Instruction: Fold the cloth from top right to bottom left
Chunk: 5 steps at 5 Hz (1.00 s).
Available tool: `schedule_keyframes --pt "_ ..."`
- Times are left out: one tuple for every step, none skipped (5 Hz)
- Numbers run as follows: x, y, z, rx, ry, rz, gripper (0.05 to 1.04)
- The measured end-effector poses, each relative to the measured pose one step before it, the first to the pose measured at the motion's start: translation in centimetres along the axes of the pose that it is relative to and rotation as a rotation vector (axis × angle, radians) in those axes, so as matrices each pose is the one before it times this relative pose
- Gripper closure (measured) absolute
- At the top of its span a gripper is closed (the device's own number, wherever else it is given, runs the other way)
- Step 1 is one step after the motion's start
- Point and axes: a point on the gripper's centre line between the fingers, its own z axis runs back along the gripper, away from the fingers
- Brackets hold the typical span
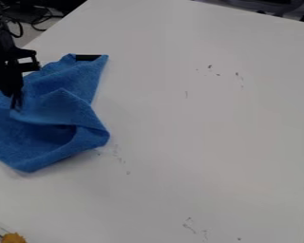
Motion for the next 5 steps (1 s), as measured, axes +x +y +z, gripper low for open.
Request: schedule_keyframes --pt "-0.327 0.258 0.008 0.0227 0.0216 -0.0001 0.593" --pt "0.302 0.222 0.901 0.0400 -0.0039 -0.0090 0.295" --pt "0.450 0.126 1.644 0.0293 -0.0412 -0.0178 0.082" --pt "0.333 -0.404 0.362 0.0106 -0.0100 -0.0479 0.079" --pt "0.084 -0.362 0.018 -0.0132 -0.0038 -0.0243 0.083"
